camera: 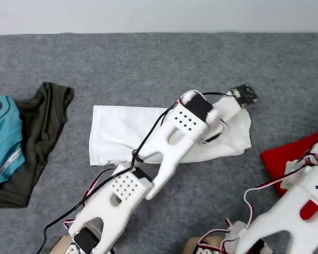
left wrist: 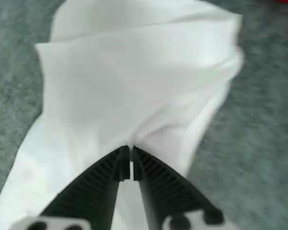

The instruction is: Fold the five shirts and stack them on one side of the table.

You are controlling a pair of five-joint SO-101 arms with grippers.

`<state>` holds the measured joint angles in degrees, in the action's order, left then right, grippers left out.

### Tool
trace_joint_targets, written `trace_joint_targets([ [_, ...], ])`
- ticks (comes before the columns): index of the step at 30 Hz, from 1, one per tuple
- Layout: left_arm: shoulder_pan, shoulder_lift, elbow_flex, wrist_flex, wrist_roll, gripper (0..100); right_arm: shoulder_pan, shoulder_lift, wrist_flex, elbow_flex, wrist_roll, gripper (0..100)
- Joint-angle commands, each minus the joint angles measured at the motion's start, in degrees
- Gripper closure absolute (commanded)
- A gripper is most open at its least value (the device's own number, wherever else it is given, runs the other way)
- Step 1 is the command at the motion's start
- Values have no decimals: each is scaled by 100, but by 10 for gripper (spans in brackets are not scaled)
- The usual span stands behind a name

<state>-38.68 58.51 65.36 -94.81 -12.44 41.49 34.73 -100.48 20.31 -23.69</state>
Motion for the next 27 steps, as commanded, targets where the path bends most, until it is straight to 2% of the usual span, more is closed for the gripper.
trace_joint_targets([
  [1,273,132,215,475,26,996,-57,163,-198,-26,53,855],
  [6,440,255,215,932,185,987,-57,163,-198,-18,53,855],
  [12,352,255,418,1143,229,871,-57,163,-198,-18,53,855],
  [18,281,299,971,1143,273,863,-57,163,-198,-18,53,855],
  [21,325,220,1235,888,273,866,-57,163,-198,-18,53,855],
  [27,246,35,2554,-352,290,892,-57,163,-207,-18,53,855],
])
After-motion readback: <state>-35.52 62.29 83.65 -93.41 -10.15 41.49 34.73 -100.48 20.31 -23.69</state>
